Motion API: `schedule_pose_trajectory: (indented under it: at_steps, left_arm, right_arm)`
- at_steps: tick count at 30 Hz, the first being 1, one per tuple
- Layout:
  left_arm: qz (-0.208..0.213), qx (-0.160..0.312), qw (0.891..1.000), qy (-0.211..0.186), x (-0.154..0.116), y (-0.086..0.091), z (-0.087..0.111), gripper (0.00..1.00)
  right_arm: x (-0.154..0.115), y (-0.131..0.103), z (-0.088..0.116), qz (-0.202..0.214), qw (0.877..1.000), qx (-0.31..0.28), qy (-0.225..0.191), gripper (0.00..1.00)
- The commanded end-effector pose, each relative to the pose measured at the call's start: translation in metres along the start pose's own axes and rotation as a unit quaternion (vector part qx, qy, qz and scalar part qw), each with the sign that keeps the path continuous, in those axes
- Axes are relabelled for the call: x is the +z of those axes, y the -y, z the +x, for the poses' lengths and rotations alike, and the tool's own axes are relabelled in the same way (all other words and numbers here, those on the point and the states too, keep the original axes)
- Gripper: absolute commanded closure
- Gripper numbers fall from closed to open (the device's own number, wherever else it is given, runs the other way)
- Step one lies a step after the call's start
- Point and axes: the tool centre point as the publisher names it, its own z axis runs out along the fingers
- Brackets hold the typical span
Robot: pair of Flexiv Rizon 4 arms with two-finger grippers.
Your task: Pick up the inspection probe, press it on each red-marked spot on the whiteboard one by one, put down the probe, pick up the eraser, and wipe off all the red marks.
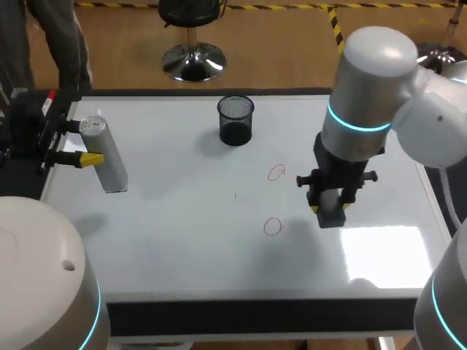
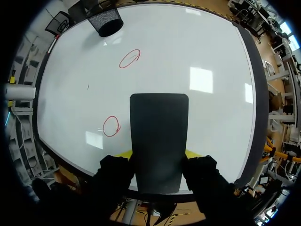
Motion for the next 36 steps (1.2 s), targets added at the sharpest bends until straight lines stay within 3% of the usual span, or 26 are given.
schedule_pose_trajectory:
  at_steps: [1,15,36]
  left_arm:
    - [0.001,0.001,1.0,0.001,0.0,0.0,0.0,1.0]
    - [0.001,0.001,1.0,0.001,0.0,0.0,0.0,1.0]
    - [0.001,0.001,1.0,0.001,0.0,0.0,0.0,1.0]
  right_arm:
    - [-0.007,0.011,-0.016,-0.017,1.0,0.002,-0.012,1.0]
    - [-0.012,0.012,-0.037,-0.005,1.0,0.0,-0.022,1.0]
    - [-0.012,0.012,-0.037,-0.005,1.0,0.0,-0.022,1.0]
